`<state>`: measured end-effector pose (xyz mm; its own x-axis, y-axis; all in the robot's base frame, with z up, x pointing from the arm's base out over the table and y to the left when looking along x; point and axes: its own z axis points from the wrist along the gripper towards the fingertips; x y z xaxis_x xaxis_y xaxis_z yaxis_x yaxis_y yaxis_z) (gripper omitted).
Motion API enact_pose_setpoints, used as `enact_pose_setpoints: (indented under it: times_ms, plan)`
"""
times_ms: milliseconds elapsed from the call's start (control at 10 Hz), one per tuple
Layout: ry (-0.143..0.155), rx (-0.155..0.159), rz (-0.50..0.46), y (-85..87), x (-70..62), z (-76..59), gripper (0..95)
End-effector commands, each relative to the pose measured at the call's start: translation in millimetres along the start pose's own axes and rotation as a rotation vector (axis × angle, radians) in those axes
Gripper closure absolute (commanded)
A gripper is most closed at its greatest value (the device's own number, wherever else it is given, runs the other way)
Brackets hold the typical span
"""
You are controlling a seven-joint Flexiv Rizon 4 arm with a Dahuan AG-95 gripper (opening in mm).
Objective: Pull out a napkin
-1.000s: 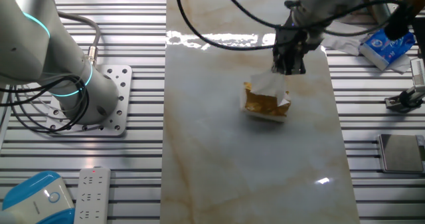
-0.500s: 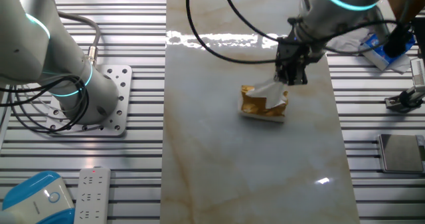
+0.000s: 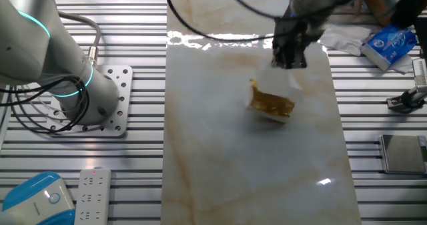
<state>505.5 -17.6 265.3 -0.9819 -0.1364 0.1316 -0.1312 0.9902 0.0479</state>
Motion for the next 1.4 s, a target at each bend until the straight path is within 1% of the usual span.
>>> enact_pose_setpoints:
  times_ms: [100,200,300,400,500,600,700,800,1000,1100,1400]
  plan:
    - [-0.005,-0.001,-0.007,-3.5,-3.7,7.6,95.0]
    - [-0.004,0.001,-0.015,-7.8,-7.3,19.5,95.0]
    - [-0.018,-0.016,-0.032,-21.6,-11.9,50.9,95.0]
    - [-0.018,-0.009,-0.030,-30.3,-8.1,60.7,95.0]
    - [-0.016,0.011,-0.034,-35.2,-3.5,57.6,95.0]
    - [-0.013,0.018,-0.040,-42.2,1.3,54.9,95.0]
    - [-0.015,0.011,-0.050,-55.5,6.9,56.2,95.0]
    - [-0.018,0.008,-0.060,-62.9,8.7,59.3,95.0]
    - [-0.024,-0.011,-0.063,-66.4,8.6,62.2,57.0]
    - [-0.026,-0.014,-0.071,-68.7,8.6,64.3,0.0]
    - [-0.028,-0.019,-0.073,-69.3,8.1,65.3,0.0]
